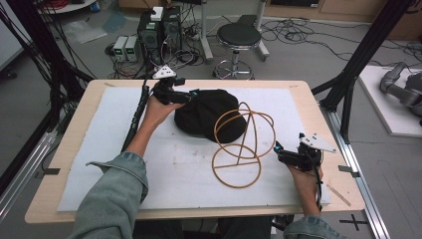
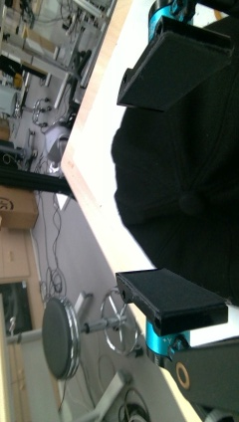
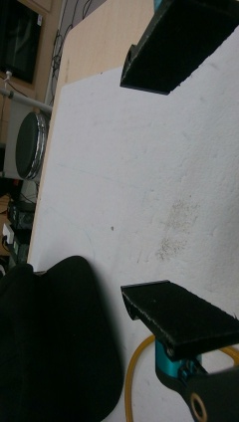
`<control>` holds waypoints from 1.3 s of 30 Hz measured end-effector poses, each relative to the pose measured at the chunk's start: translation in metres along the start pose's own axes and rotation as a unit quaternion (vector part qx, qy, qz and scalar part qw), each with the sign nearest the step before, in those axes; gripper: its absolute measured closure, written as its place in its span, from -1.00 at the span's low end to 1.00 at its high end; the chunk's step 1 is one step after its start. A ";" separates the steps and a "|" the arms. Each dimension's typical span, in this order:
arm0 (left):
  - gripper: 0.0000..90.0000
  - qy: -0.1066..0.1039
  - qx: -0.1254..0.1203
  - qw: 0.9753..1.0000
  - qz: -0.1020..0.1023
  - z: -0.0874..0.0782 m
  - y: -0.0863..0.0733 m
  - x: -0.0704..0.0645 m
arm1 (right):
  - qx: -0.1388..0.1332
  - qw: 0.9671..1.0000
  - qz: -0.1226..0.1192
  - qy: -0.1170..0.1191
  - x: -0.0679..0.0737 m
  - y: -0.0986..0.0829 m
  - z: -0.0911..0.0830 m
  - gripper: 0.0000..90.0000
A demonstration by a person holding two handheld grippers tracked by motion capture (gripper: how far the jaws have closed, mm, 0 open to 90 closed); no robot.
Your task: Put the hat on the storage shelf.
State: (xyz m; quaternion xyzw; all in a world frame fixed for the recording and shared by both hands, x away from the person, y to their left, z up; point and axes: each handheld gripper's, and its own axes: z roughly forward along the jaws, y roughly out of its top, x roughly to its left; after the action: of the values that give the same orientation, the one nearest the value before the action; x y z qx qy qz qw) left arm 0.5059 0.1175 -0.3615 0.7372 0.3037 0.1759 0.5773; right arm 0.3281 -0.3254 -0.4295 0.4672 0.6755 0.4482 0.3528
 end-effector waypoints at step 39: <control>-0.23 -0.032 0.086 0.995 -0.039 0.046 -0.041 0.007 | 0.008 1.000 0.001 0.006 0.001 -0.001 0.003 -0.86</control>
State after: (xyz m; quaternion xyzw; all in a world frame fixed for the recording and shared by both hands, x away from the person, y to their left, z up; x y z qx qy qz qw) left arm 0.5292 0.0938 -0.4142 0.7772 0.3275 0.1033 0.5272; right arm 0.3302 -0.3242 -0.4312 0.4680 0.6807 0.4463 0.3442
